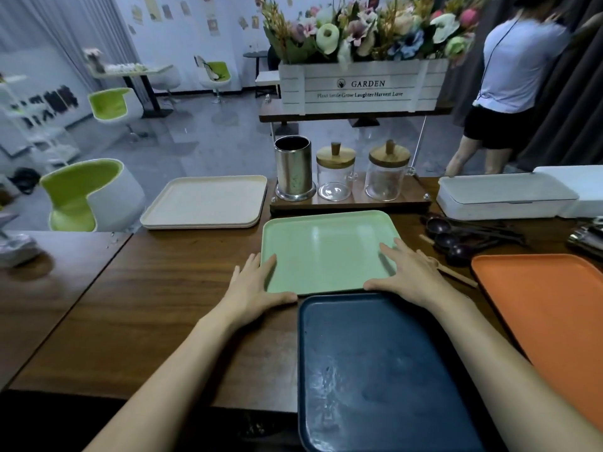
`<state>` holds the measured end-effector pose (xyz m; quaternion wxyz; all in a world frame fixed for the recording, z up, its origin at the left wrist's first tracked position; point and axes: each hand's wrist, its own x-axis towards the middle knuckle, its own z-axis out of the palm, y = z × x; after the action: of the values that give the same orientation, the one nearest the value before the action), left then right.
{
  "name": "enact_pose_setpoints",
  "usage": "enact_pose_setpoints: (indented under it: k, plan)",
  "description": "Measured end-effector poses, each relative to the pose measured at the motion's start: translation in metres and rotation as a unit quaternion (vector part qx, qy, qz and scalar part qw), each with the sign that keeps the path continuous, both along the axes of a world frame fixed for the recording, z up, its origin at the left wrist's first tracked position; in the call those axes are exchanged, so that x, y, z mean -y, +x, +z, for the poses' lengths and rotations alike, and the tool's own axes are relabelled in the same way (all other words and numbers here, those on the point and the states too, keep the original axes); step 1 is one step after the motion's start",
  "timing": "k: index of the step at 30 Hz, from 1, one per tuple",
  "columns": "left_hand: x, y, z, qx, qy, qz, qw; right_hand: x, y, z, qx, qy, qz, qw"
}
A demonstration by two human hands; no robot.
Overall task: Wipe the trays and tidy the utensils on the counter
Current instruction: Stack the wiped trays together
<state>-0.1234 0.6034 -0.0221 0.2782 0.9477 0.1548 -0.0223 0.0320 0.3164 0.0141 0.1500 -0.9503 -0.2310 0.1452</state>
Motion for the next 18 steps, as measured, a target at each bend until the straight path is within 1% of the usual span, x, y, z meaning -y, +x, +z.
enact_pose_setpoints:
  k: [9, 11, 15, 18]
  plan:
    - [0.01, -0.04, 0.025, 0.076, -0.04, 0.025, 0.996, -0.001, -0.031, 0.014, 0.008, 0.044, 0.005, 0.999]
    - [-0.001, -0.056, 0.023, 0.069, -0.052, 0.028, 0.996, -0.007, -0.042, 0.013, 0.002, 0.068, 0.005, 0.998]
    - [-0.031, -0.093, 0.017, 0.061, -0.096, 0.081, 0.99, -0.032, -0.06, -0.001, -0.008, 0.137, 0.007, 0.991]
    - [-0.054, -0.12, 0.014, 0.082, -0.101, 0.092, 0.987, -0.057, -0.076, -0.004, -0.023, 0.178, -0.004, 0.984]
